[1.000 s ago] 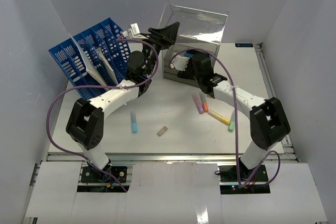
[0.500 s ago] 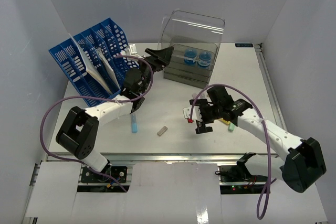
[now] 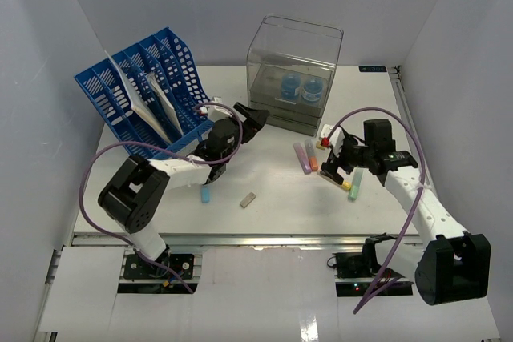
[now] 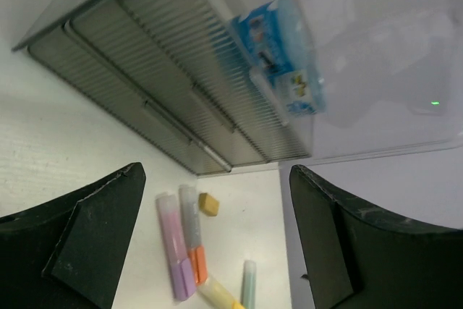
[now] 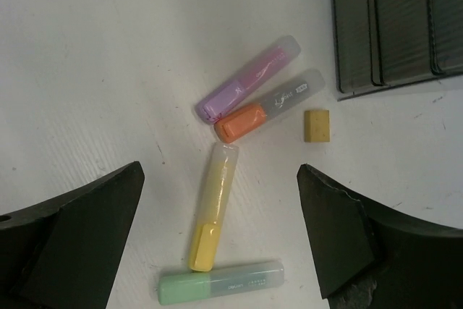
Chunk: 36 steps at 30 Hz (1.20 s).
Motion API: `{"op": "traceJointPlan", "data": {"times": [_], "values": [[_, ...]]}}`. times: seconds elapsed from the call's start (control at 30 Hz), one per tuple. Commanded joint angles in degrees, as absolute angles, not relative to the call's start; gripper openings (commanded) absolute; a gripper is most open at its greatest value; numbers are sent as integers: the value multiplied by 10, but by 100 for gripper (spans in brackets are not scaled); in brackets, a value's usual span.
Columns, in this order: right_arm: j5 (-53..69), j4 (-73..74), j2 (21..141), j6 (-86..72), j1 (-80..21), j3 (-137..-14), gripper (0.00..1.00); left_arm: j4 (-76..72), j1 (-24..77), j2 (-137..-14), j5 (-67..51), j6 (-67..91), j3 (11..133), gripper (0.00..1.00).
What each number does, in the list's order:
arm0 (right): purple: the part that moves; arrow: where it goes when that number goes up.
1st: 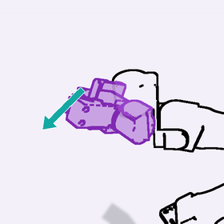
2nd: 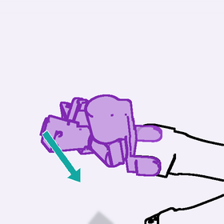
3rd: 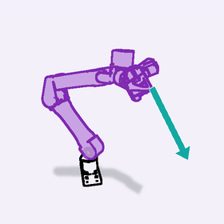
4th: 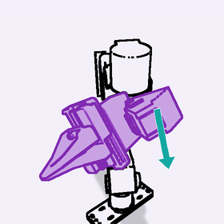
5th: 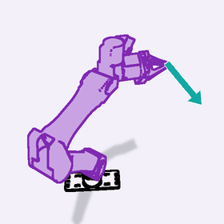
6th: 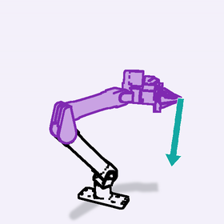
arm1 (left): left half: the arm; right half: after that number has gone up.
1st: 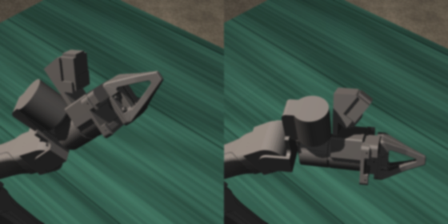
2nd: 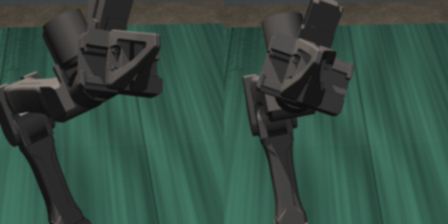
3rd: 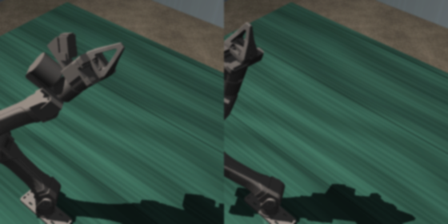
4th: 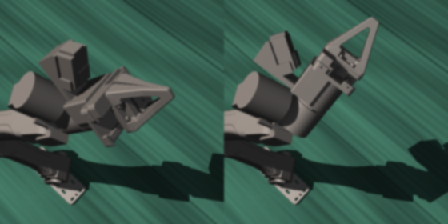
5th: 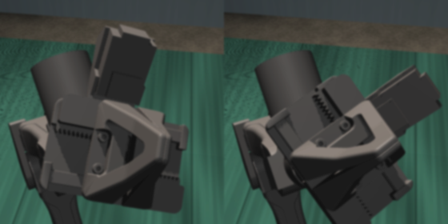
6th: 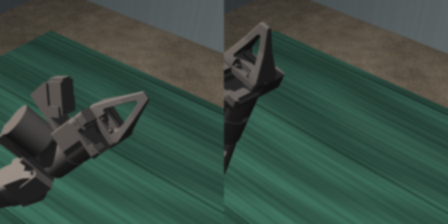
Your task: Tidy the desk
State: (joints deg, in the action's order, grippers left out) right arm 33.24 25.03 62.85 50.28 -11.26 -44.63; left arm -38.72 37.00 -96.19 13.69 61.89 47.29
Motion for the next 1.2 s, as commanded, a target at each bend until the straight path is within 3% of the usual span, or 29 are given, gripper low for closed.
{"op": "traceJointPlan", "data": {"times": [0.0,0.2,0.37,0.8,1.17], "values": [[410,207,651,400,-56,-511,91,-390,376,-1015,106,644,513,82],[565,175,671,334,-7,-522,82,-415,376,-1098,93,668,570,68],[580,163,650,350,17,-476,80,-435,376,-1148,87,659,624,61],[615,166,653,370,65,-453,78,-457,371,-1199,86,663,666,56],[643,164,638,371,101,-442,76,-463,360,-1219,80,683,685,33]]}}
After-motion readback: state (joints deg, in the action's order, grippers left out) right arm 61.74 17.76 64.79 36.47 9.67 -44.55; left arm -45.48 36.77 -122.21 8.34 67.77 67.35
